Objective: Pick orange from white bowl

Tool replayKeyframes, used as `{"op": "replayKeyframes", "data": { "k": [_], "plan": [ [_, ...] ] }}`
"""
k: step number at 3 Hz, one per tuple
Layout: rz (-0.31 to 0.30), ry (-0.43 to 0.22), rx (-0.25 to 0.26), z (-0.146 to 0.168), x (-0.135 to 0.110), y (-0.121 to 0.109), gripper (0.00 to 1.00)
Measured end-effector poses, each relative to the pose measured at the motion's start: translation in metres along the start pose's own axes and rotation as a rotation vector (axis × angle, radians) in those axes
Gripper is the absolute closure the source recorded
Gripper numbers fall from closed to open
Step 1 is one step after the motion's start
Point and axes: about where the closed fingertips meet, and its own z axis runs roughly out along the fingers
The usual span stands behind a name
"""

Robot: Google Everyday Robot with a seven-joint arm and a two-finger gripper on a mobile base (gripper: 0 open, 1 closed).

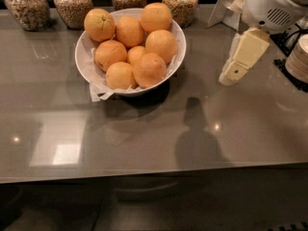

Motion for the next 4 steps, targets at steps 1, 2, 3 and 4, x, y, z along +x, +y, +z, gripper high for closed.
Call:
{"op": "replayKeyframes", "data": {
  "k": [1, 2, 3, 4],
  "plan": [
    [0.049, -0.077, 0.026, 0.014, -0.032, -0.040, 0.00],
    [0.081, -0.152, 0.044, 0.023, -0.084, -0.072, 0.00],
    [0.081, -0.152, 0.044, 0.024, -0.084, -0.072, 0.00],
    [0.064, -0.188, 0.053, 0.030, -0.105, -0.076, 0.00]
  ]
}}
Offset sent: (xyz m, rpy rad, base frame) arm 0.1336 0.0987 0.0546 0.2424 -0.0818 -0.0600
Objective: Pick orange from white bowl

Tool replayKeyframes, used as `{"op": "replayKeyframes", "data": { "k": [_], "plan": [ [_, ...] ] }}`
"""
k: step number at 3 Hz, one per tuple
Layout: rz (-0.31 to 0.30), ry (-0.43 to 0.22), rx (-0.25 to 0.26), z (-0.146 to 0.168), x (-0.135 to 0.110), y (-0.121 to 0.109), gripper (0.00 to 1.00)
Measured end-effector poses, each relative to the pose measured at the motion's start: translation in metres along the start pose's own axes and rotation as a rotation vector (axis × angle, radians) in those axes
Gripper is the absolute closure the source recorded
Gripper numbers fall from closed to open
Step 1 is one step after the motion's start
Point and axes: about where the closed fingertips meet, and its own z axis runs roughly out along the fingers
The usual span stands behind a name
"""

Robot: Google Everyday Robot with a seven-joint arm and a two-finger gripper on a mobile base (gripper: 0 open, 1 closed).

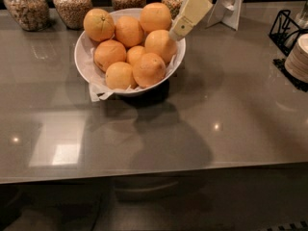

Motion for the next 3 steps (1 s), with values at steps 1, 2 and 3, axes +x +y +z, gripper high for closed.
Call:
{"op": "replayKeyframes", "data": {
  "k": [1, 2, 3],
  "plan": [
    [-0.017, -0.048, 0.003, 0.013, -0.032, -0.004, 0.00],
    [-0.010, -0.068, 0.013, 0.027, -0.052, -0.007, 0.00],
    [0.024, -0.059, 0.029, 0.044, -0.056, -0.013, 0.00]
  ]
}}
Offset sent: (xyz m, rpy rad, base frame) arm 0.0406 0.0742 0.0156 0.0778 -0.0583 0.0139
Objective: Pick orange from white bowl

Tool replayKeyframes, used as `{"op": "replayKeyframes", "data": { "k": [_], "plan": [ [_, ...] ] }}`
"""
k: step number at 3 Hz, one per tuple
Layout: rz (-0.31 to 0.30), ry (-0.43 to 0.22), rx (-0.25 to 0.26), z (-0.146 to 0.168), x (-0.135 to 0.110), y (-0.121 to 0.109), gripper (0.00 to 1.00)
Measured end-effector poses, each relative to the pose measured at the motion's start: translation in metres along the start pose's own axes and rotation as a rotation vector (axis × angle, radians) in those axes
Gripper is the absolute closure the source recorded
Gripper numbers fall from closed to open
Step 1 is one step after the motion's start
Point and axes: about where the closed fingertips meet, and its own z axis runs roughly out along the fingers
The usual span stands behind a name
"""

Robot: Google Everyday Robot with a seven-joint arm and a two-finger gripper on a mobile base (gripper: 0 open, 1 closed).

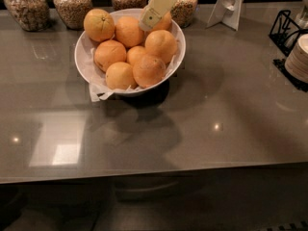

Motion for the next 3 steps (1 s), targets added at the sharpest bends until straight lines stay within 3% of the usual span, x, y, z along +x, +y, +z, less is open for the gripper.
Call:
{"op": "replayKeyframes", "data": {
  "k": [1, 2, 3],
  "plan": [
    [0.032, 0.016, 0.019, 0.014, 0.003, -0.008, 0.04],
    [0.079, 0.044, 0.049, 0.029, 0.014, -0.021, 0.27],
    [0.107, 0.059, 0.051, 0.046, 0.017, -0.028, 0.41]
  ]
}}
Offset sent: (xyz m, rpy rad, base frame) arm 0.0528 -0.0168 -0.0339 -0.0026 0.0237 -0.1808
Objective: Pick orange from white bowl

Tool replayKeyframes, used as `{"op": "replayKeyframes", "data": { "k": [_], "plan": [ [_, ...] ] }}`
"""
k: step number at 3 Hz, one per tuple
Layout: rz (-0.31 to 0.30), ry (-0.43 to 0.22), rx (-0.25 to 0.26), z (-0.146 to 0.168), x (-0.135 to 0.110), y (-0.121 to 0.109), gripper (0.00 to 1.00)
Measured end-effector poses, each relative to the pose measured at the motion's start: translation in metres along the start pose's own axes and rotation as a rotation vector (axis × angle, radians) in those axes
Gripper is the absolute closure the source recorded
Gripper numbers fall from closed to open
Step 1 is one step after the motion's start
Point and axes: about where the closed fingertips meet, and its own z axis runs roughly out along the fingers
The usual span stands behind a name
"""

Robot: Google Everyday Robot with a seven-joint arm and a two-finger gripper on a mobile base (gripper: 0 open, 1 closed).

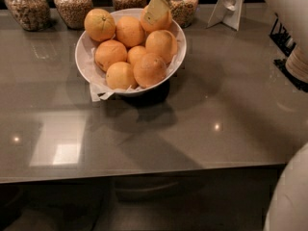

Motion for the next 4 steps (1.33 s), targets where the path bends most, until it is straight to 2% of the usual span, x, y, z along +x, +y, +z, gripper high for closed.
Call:
{"op": "replayKeyframes", "data": {
  "k": [1, 2, 4],
  "plan": [
    [0.008, 0.009, -0.015, 0.025, -0.007, -0.005, 0.26],
    [0.009, 0.013, -0.020, 0.033, -0.010, -0.007, 0.26],
    [0.036, 0.065, -0.023, 0.050, 0.006, -0.012, 0.27]
  ]
}}
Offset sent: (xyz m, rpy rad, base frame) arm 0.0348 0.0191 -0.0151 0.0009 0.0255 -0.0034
